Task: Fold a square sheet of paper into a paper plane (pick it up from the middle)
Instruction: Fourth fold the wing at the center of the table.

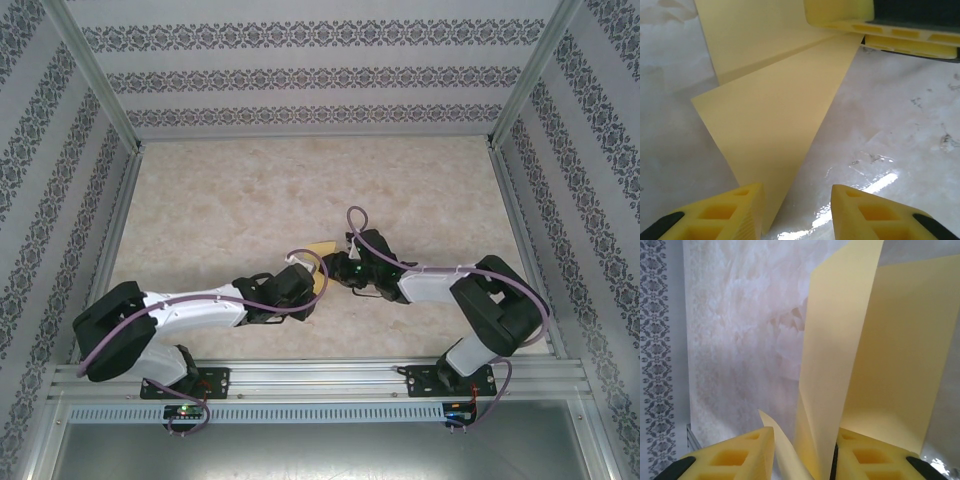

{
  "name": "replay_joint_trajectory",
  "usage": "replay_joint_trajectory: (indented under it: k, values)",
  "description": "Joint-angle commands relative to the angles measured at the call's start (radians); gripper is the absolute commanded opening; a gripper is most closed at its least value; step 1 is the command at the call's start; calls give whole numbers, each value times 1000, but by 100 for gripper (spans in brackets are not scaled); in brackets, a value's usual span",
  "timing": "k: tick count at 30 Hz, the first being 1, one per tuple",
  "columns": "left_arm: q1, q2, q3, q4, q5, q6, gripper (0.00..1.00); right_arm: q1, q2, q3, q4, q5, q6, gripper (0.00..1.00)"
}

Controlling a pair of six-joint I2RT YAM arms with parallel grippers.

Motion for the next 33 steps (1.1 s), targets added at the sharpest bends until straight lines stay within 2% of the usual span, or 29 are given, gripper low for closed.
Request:
replay_joint_trajectory:
  k: [1, 8, 18, 21, 33]
  values:
    - [-27, 33, 36, -1, -63, -31, 41, -12, 30, 30, -2, -87, -56, 34]
    - [-66, 54, 60, -30, -143, -45, 42, -40, 45, 46, -4, -126, -64, 37]
    - [-92, 136, 118, -59, -172, -28, 42, -59, 60, 72, 8, -169, -58, 35]
    - [-104, 163, 143, -90, -221, -35, 42, -59, 46, 77, -1, -166, -54, 35]
    - [-106, 189, 145, -140, -311, -110, 32, -59, 45, 73, 0, -161, -47, 35]
